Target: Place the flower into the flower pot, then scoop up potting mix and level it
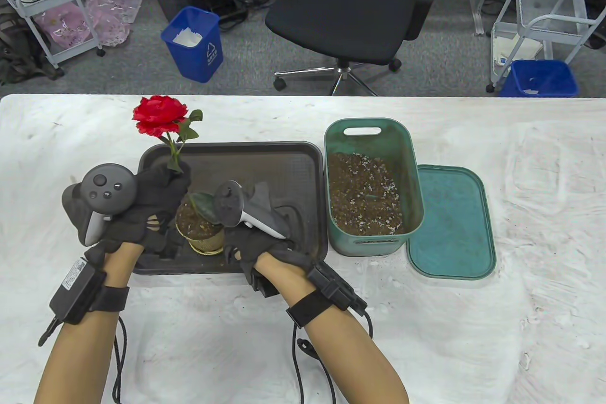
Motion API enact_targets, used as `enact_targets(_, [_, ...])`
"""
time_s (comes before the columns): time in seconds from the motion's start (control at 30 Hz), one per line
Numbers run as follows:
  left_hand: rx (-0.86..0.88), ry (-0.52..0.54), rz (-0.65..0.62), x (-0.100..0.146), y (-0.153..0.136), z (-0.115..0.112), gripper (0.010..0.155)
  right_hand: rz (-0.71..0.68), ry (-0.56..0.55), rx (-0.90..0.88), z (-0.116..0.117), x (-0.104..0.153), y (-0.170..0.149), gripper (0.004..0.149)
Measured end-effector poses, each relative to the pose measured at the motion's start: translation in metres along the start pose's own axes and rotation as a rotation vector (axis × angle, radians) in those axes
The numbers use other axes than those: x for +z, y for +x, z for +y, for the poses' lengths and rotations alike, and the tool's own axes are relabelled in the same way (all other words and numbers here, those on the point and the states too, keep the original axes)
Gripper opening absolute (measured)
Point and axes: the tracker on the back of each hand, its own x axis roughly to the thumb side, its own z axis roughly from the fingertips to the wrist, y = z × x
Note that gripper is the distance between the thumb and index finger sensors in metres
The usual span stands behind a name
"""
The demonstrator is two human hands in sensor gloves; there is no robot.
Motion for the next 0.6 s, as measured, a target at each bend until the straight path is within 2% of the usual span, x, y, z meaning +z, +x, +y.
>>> enact_targets(0.17, [-0.011,-0.007,0.009,-0.002,-0.002,0.003,0.040,-0.030,-0.002,-0.026,0.001,0.004,-0.003,0.050])
enact_targets(0.3, [-0.006,-0.010,0.018,-0.004,-0.005,0.004,0.041,-0.053,-0.083,-0.131,0.001,0.009,-0.012,0.052])
enact_targets(0.4, [0.006,-0.009,0.021,-0.004,-0.005,0.004,0.040,-0.052,-0.079,-0.112,0.006,0.007,-0.012,0.051])
enact_targets(0.5, [0.003,-0.012,0.022,-0.005,-0.004,0.003,0.041,-0.021,0.006,-0.057,0.006,0.004,-0.005,0.049])
enact_targets(0.6, [-0.008,-0.013,0.024,-0.007,-0.003,0.002,0.041,-0.028,-0.019,-0.012,0.008,0.005,-0.003,0.049])
